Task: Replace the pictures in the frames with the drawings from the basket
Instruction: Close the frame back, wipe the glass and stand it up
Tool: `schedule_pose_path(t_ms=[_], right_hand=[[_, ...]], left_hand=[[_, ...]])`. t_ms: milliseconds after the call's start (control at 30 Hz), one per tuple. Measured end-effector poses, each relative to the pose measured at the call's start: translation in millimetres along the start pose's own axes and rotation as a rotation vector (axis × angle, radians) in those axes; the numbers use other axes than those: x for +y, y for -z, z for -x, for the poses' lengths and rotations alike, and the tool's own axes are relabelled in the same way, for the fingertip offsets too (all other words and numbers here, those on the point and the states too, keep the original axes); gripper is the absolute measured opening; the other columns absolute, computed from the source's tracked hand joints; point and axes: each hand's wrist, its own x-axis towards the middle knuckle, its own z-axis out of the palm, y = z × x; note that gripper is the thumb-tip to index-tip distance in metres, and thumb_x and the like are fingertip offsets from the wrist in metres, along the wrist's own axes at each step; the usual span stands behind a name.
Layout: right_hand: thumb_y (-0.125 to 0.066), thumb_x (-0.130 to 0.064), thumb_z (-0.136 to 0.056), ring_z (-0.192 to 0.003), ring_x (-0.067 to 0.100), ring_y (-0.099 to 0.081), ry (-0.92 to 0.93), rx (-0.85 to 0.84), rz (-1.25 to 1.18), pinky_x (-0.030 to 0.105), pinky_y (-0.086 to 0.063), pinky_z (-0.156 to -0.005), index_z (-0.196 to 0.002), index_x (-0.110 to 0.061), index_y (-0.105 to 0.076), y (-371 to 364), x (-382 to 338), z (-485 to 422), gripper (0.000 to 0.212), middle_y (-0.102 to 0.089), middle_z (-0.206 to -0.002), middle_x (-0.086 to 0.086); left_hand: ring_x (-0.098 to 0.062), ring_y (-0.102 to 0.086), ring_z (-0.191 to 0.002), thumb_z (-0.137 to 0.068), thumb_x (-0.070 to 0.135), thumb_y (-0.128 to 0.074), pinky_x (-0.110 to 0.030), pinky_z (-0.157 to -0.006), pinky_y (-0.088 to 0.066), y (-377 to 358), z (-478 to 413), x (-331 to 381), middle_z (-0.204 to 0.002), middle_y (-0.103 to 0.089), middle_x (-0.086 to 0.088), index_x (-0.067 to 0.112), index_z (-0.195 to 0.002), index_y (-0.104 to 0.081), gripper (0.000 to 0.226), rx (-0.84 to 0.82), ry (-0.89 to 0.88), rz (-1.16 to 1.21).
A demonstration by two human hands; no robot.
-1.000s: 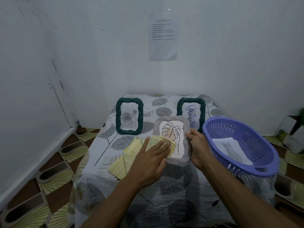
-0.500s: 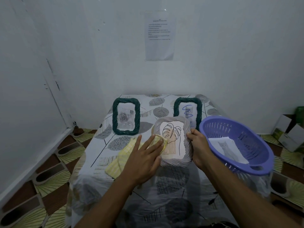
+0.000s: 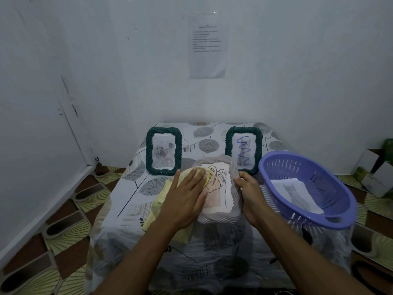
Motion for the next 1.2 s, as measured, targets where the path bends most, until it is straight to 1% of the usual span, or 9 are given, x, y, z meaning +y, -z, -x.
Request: schedule_pose_path(t_ms=[133, 267, 400, 500, 633, 833, 1033, 1100, 1200], right_hand=[[-0.041, -0.006, -0.099, -0.071, 0.021, -0.072, -0.011, 0.03, 0.022, 0.029, -0.054, -0.055, -0.097, -0.008, -0.064, 7.3, 3.8, -3.1, 0.023, -0.075, -0.086, 0.008], [-0.041, -0.006, -0.099, -0.069, 0.021, -0.071, -0.036, 0.069, -0.029, 0.029, -0.054, -0.054, -0.096, -0.008, -0.064, 9.1, 11.1, -4.5, 0.023, -0.074, -0.084, 0.008], [-0.042, -0.007, -0.098, -0.071, 0.021, -0.07, -0.017, 0.111, 0.024, 0.032, -0.055, -0.06, -0.096, -0.013, -0.065, 9.2, 13.0, -6.8, 0.023, -0.074, -0.087, 0.007], [-0.042, -0.008, -0.099, -0.066, 0.017, -0.071, -0.015, 0.126, 0.04, 0.029, -0.054, -0.054, -0.095, -0.015, -0.065, 11.3, 13.1, -8.3, 0.024, -0.075, -0.082, 0.002], [-0.043, -0.007, -0.098, -0.067, 0.016, -0.072, -0.033, 0.113, 0.013, 0.026, -0.053, -0.051, -0.097, -0.014, -0.064, 13.0, 13.2, -8.4, 0.023, -0.076, -0.083, 0.003], [-0.042, -0.006, -0.099, -0.08, 0.026, -0.067, -0.024, 0.072, 0.007, 0.034, -0.054, -0.066, -0.101, -0.008, -0.063, 4.0, 13.6, -9.6, 0.021, -0.072, -0.095, 0.012], [-0.044, -0.006, -0.098, -0.07, 0.02, -0.068, -0.027, 0.058, -0.014, 0.029, -0.054, -0.056, -0.101, -0.008, -0.063, -7.2, 15.4, -8.2, 0.02, -0.072, -0.089, 0.009], [-0.044, -0.005, -0.098, -0.071, 0.021, -0.068, -0.023, 0.051, -0.004, 0.032, -0.055, -0.061, -0.101, -0.007, -0.063, -11.2, 17.1, -8.3, 0.019, -0.072, -0.09, 0.01], [-0.044, -0.005, -0.097, -0.079, 0.026, -0.066, -0.008, 0.035, 0.004, 0.039, -0.054, -0.074, -0.103, -0.006, -0.062, -14.5, 18.0, -9.3, 0.019, -0.071, -0.097, 0.014]], left_hand=[[-0.013, -0.025, -0.144, -0.1, 0.044, -0.016, -0.046, -0.12, -0.012, -2.9, 13.9, -4.8, -0.144, -0.049, 0.007, 0.021, -0.134, -0.054, 0.056, 0.003, -0.104, 0.091], [-0.012, -0.029, -0.142, -0.101, 0.044, -0.019, -0.035, -0.118, -0.015, -9.4, 20.3, -10.6, -0.143, -0.049, 0.007, 0.021, -0.133, -0.055, 0.053, 0.01, -0.168, 0.163], [-0.012, -0.017, -0.146, -0.102, 0.039, -0.027, -0.032, -0.119, -0.013, -30.1, 29.7, -23.1, -0.157, -0.023, 0.003, 0.017, -0.148, -0.034, 0.052, -0.031, -0.025, 0.278], [-0.014, -0.004, -0.149, -0.103, 0.041, -0.023, -0.037, -0.121, -0.004, -50.4, 38.3, -36.3, -0.16, -0.007, 0.006, 0.023, -0.152, -0.021, 0.052, -0.213, 0.2, 0.23], [-0.014, -0.003, -0.149, -0.101, 0.048, -0.018, -0.044, -0.119, 0.005, -63.5, 38.3, -46.9, -0.161, -0.014, 0.008, 0.029, -0.15, -0.026, 0.053, -0.261, 0.283, 0.067], [-0.016, -0.005, -0.149, -0.101, 0.049, -0.023, -0.043, -0.119, 0.002, -58.2, 49.1, -77.1, -0.161, -0.015, 0.007, 0.029, -0.15, -0.026, 0.053, -0.27, 0.329, 0.016], [-0.016, -0.008, -0.148, -0.101, 0.049, -0.024, -0.044, -0.118, -0.004, -46.7, 66.7, -121.3, -0.161, -0.014, 0.007, 0.03, -0.15, -0.026, 0.053, -0.279, 0.39, -0.023], [-0.017, -0.007, -0.148, -0.101, 0.05, -0.024, -0.045, -0.118, -0.003, -42.5, 66.5, -120.6, -0.161, -0.013, 0.006, 0.029, -0.15, -0.025, 0.054, -0.3, 0.398, -0.031], [-0.023, -0.025, -0.143, -0.101, 0.042, -0.03, -0.046, -0.116, -0.016, -32.1, 55.2, -103.2, -0.155, -0.03, -0.005, 0.018, -0.146, -0.036, 0.051, -0.103, 0.369, 0.026]])
